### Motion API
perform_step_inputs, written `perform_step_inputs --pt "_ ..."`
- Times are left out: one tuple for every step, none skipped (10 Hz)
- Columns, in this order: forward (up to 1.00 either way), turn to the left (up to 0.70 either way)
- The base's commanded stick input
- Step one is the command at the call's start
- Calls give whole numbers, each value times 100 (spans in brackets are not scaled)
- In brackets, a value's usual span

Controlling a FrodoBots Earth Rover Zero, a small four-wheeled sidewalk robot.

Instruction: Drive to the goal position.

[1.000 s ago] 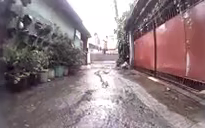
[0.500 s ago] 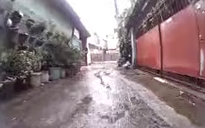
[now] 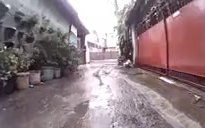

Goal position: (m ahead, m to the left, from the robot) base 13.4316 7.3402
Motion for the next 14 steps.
perform_step_inputs --pt "70 0" --pt "70 0" --pt "70 0" --pt "70 0" --pt "70 0" --pt "70 0" --pt "70 0" --pt "70 0" --pt "70 0" --pt "70 0" --pt "70 0" --pt "70 0" --pt "70 0" --pt "70 0"
